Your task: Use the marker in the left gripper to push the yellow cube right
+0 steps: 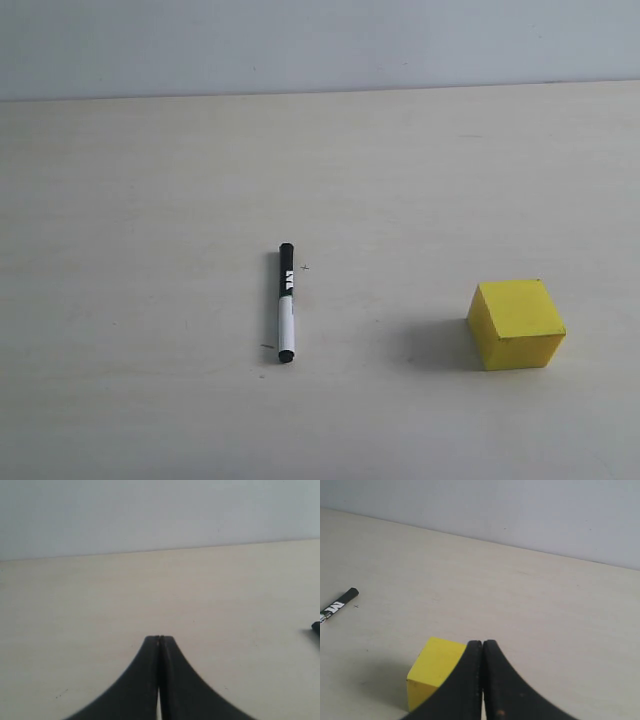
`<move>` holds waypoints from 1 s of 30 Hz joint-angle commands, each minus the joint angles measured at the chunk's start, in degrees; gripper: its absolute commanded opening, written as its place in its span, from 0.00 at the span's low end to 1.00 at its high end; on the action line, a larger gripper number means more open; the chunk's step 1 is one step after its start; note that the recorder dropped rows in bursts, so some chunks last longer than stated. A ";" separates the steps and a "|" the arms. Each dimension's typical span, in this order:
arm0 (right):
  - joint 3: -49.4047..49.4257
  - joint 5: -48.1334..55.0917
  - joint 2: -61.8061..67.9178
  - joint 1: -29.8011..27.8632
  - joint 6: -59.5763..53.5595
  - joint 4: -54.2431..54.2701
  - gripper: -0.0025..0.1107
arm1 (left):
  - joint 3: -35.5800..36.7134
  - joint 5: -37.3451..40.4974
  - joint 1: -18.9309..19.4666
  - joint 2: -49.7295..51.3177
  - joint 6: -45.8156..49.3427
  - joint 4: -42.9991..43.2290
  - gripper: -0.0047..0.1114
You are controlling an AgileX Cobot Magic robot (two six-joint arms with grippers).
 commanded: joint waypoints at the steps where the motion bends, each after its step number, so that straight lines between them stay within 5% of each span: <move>1: 0.24 -0.66 -0.21 0.05 -0.09 0.20 0.02 | 1.50 -1.15 0.04 -0.29 4.00 -4.25 0.04; 30: 0.24 -0.66 -0.21 0.05 -0.09 0.20 0.02 | 4.13 -1.87 0.04 -0.29 3.60 -4.58 0.04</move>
